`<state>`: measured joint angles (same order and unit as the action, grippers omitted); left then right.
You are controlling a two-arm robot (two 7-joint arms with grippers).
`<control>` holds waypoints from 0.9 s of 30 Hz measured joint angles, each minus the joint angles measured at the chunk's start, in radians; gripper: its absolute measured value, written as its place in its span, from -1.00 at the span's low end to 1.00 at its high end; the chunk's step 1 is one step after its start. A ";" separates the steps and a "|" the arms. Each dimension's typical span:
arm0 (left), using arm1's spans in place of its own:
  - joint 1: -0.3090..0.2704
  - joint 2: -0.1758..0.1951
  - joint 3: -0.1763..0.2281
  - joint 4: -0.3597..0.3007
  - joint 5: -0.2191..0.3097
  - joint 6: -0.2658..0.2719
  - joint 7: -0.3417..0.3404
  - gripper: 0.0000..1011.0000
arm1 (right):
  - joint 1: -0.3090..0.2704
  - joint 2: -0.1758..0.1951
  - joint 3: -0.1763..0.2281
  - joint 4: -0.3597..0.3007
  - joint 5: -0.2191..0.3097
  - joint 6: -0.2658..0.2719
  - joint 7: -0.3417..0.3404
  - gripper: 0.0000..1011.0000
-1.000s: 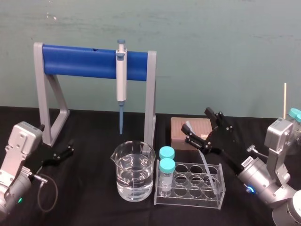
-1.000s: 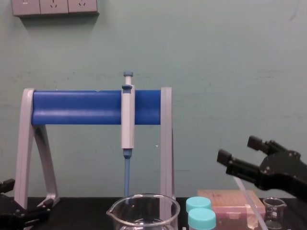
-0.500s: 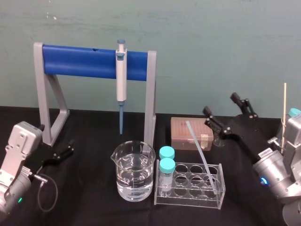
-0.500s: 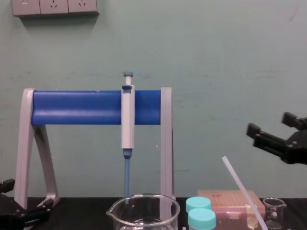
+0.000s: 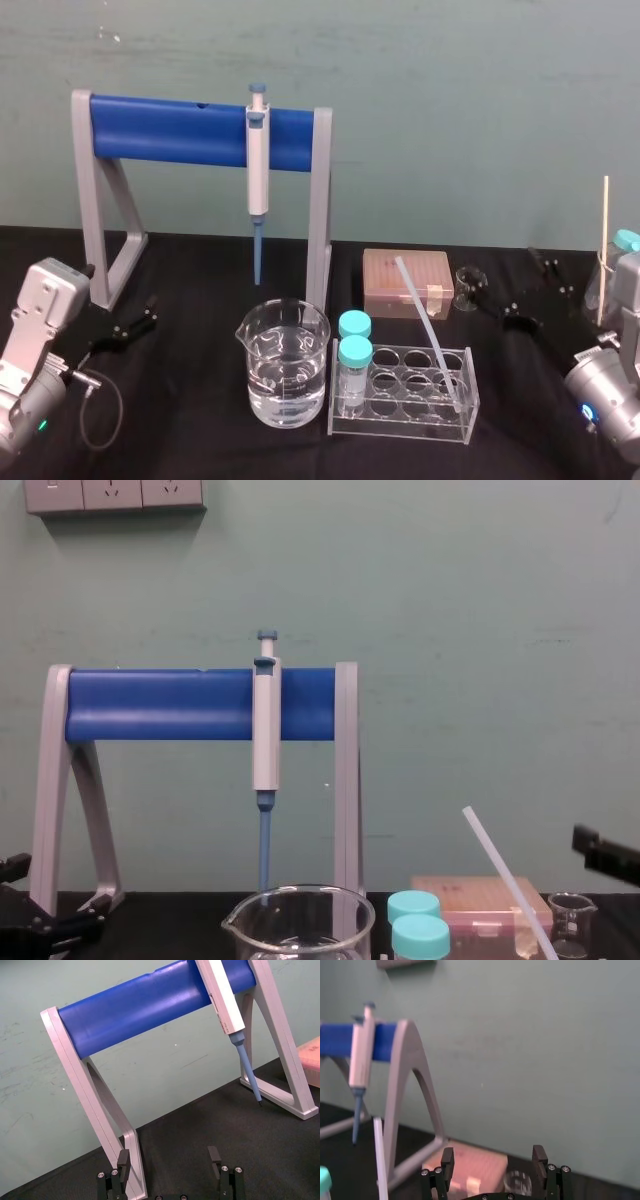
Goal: Pick up the stirring rod with one hand, then place it down.
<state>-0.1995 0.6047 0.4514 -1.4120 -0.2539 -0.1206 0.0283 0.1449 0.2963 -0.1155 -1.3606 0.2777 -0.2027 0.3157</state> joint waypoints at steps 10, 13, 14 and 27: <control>0.000 0.000 0.000 0.000 0.000 0.000 0.000 0.98 | -0.002 0.003 -0.002 -0.001 -0.006 0.019 -0.004 0.98; 0.000 0.000 0.000 0.000 0.000 0.000 0.000 0.98 | -0.002 0.003 -0.002 -0.001 -0.005 0.017 -0.004 0.98; 0.000 0.000 0.000 0.000 0.000 0.000 0.000 0.98 | -0.001 0.003 -0.002 -0.001 -0.004 0.015 -0.003 0.98; 0.000 0.000 0.000 0.000 0.000 0.000 0.000 0.98 | -0.001 0.002 -0.002 0.000 -0.002 0.009 -0.002 0.98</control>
<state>-0.1995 0.6047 0.4514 -1.4120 -0.2539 -0.1206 0.0283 0.1444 0.2978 -0.1179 -1.3607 0.2753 -0.1935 0.3140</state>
